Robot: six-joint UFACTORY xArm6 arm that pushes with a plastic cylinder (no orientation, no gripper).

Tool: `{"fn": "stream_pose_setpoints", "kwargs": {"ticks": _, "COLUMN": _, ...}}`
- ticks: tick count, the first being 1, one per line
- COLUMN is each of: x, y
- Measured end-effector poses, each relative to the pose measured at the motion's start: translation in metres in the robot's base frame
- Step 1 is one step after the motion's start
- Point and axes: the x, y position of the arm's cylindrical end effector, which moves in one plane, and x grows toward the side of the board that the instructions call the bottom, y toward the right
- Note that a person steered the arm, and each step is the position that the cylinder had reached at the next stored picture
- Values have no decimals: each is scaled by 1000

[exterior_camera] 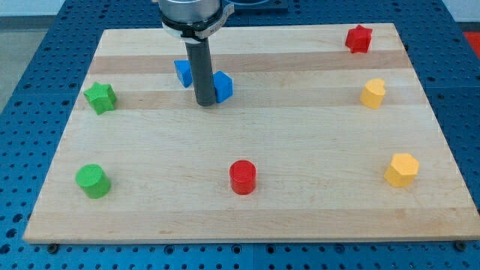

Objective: Slightly move the blue cube at the bottom right of the blue triangle

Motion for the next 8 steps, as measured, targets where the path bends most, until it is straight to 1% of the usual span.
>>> {"fn": "stream_pose_setpoints", "kwargs": {"ticks": 1, "x": 34, "y": -63}}
{"fn": "stream_pose_setpoints", "kwargs": {"ticks": 2, "x": 64, "y": -66}}
{"fn": "stream_pose_setpoints", "kwargs": {"ticks": 3, "x": 105, "y": 3}}
{"fn": "stream_pose_setpoints", "kwargs": {"ticks": 4, "x": 90, "y": 90}}
{"fn": "stream_pose_setpoints", "kwargs": {"ticks": 5, "x": 83, "y": 113}}
{"fn": "stream_pose_setpoints", "kwargs": {"ticks": 6, "x": 21, "y": 113}}
{"fn": "stream_pose_setpoints", "kwargs": {"ticks": 8, "x": -64, "y": 83}}
